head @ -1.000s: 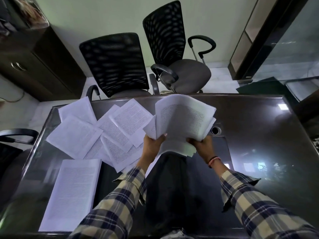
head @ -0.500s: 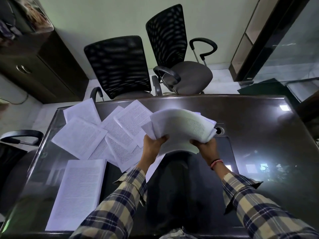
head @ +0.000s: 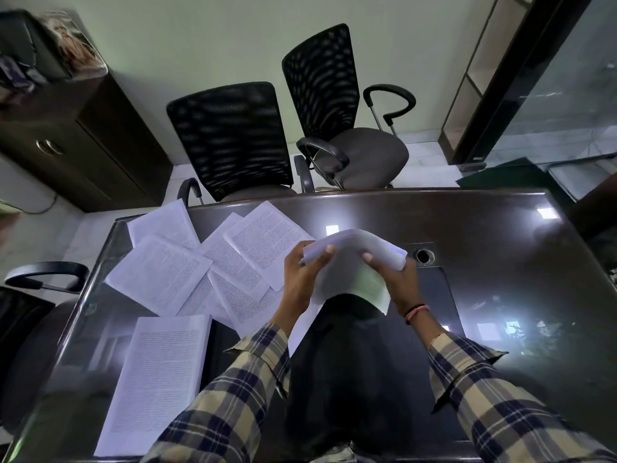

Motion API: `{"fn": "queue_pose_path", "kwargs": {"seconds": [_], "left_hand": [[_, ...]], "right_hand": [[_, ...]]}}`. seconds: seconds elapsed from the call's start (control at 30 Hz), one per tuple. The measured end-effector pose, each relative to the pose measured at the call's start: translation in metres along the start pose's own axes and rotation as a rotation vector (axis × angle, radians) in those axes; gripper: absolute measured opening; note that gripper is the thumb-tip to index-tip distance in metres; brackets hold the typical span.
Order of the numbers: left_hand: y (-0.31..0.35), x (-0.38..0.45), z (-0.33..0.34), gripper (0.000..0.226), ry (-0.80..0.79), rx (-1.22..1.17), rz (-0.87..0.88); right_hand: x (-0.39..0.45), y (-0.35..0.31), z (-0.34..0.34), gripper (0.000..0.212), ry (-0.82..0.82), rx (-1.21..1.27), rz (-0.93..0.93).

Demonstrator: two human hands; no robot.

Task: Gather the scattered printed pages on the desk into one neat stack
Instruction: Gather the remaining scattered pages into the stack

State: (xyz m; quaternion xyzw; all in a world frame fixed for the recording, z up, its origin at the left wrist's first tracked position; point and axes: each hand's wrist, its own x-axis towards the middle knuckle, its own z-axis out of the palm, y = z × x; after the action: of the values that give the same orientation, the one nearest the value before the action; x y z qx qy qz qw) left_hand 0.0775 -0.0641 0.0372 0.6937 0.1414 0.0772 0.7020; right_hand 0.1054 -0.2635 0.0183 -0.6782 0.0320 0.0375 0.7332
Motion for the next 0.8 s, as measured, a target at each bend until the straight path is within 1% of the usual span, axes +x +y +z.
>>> {"fn": "queue_pose_path", "kwargs": {"seconds": [0.03,0.1,0.13,0.2,0.27,0.3,0.37,0.43,0.5,0.53,0.57,0.63,0.73,0.8], "left_hand": [[0.003,0.002,0.002,0.045,0.023,-0.025,0.01],[0.007,0.005,0.006,0.038,0.071,-0.088,0.017],[0.008,0.007,0.008,0.04,0.105,-0.093,0.018],[0.006,0.009,0.01,0.042,0.161,-0.029,0.019],[-0.002,0.01,0.009,0.032,0.169,0.015,0.017],[-0.005,0.01,0.009,0.03,0.17,0.009,0.001],[-0.008,0.009,0.006,0.035,0.163,-0.024,-0.028],[-0.013,0.006,0.001,0.046,0.103,-0.011,-0.055],[-0.022,0.005,-0.003,0.048,0.007,0.072,-0.091],[-0.027,0.005,-0.005,0.045,-0.033,0.123,-0.099],[-0.032,0.004,-0.006,0.043,-0.068,0.16,-0.098],[-0.037,0.002,-0.007,0.038,-0.12,0.166,-0.114],[-0.035,-0.003,-0.003,0.029,-0.178,0.16,-0.168],[-0.032,-0.005,0.0,0.023,-0.162,0.158,-0.183]], "right_hand": [[0.001,-0.004,0.002,0.032,0.023,0.02,-0.02],[0.005,-0.01,0.005,0.049,0.087,0.07,-0.081],[0.007,-0.013,0.006,0.052,0.114,0.083,-0.106],[0.01,-0.016,0.007,0.047,0.146,0.085,-0.136],[0.014,-0.013,0.005,0.039,0.182,0.086,-0.09],[0.015,-0.01,0.004,0.041,0.194,0.078,-0.076],[0.015,-0.004,-0.001,0.049,0.17,0.056,-0.063],[0.012,-0.003,-0.005,0.047,0.134,0.027,-0.053],[0.008,-0.001,-0.01,0.033,0.092,-0.056,-0.065],[0.007,0.002,-0.013,0.024,0.066,-0.138,-0.073],[0.007,0.005,-0.015,0.022,0.039,-0.227,-0.077],[0.007,0.013,-0.018,0.025,-0.004,-0.317,-0.04],[0.006,0.015,-0.012,0.016,-0.049,-0.289,0.035],[0.007,0.014,-0.007,0.014,-0.059,-0.273,0.049]]}}
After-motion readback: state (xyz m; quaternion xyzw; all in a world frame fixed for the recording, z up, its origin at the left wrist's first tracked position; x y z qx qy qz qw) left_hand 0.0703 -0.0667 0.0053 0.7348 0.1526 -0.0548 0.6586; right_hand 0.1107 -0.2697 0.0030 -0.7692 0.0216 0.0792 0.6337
